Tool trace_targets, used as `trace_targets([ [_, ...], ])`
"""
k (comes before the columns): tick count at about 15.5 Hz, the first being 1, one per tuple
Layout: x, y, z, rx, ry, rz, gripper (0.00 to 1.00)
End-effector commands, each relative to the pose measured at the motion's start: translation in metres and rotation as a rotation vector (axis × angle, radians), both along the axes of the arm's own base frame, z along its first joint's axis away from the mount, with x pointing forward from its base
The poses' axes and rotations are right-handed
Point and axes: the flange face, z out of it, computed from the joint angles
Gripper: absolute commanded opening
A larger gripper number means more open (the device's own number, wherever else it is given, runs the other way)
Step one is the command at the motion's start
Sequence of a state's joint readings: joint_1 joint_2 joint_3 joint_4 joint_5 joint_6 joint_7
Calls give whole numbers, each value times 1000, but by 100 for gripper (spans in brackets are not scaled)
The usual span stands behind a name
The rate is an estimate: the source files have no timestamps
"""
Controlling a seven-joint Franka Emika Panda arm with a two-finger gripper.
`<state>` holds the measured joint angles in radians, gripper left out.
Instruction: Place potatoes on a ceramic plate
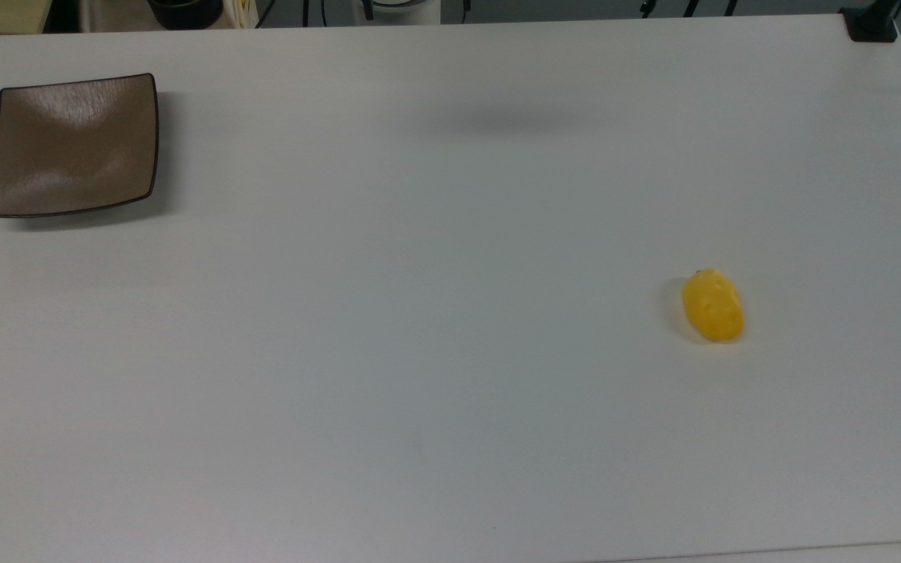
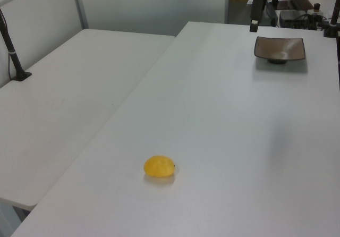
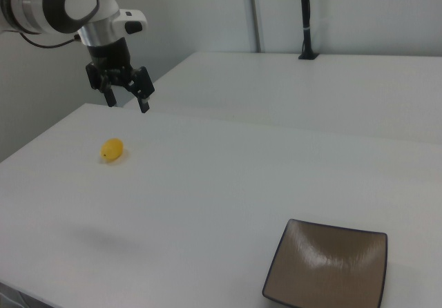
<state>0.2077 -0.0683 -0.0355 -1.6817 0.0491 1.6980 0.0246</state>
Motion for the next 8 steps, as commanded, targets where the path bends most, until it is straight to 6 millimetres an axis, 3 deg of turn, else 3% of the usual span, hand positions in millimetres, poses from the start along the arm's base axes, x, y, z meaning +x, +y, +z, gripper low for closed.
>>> trace_targets([
  [1,-6,-1,-2,18,-13,15,100],
  [8,-5,-1,-4,18,-12,11,100],
])
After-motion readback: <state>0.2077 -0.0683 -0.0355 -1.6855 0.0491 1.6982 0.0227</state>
